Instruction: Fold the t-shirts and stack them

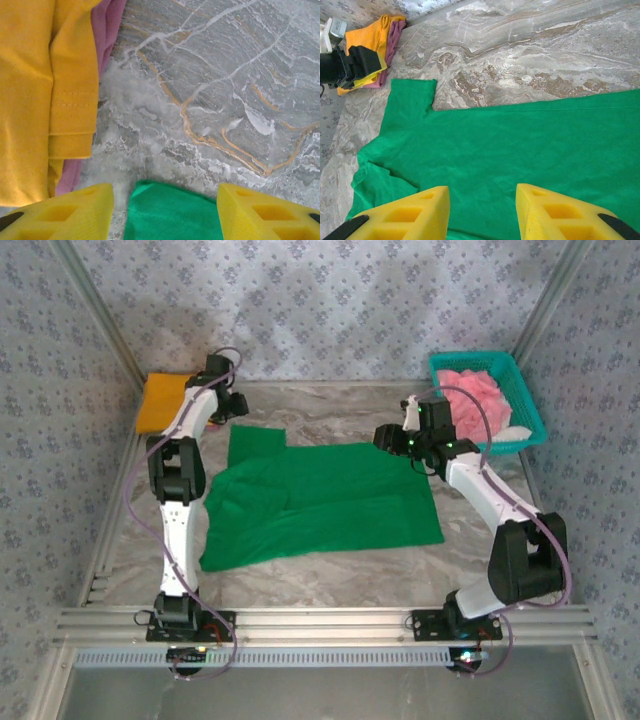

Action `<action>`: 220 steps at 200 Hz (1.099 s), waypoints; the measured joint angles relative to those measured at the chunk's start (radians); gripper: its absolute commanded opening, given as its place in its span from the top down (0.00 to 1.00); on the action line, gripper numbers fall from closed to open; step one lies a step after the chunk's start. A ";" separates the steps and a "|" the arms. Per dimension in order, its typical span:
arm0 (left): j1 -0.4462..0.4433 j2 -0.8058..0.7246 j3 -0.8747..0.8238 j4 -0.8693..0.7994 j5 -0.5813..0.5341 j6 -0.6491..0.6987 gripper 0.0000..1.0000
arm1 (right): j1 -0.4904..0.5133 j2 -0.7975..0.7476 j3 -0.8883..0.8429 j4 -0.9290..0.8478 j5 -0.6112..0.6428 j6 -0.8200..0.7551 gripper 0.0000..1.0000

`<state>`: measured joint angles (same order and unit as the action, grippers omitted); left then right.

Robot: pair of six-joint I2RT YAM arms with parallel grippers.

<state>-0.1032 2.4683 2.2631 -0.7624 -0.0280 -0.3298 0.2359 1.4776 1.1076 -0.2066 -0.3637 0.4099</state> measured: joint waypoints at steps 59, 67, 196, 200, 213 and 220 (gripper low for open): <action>-0.002 0.066 0.007 -0.043 -0.015 -0.001 0.43 | 0.000 -0.010 -0.002 0.003 0.000 0.000 0.58; -0.002 0.066 0.010 -0.046 -0.015 -0.001 0.43 | 0.000 -0.010 -0.004 0.004 0.000 0.000 0.58; -0.024 0.101 0.082 -0.073 -0.001 -0.029 1.00 | -0.069 -0.084 -0.053 0.002 0.000 -0.004 0.57; -0.025 0.102 0.085 -0.073 0.002 -0.028 1.00 | -0.071 -0.084 -0.053 0.002 0.000 -0.004 0.57; -0.032 0.103 0.098 -0.076 0.012 -0.030 1.00 | -0.077 -0.083 -0.053 0.002 0.000 -0.007 0.56; -0.035 0.103 0.102 -0.076 0.013 -0.029 1.00 | -0.081 -0.080 -0.051 0.001 0.000 -0.008 0.56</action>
<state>-0.1383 2.5713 2.3650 -0.8383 -0.0147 -0.3592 0.1551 1.3975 1.0569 -0.2054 -0.3637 0.4015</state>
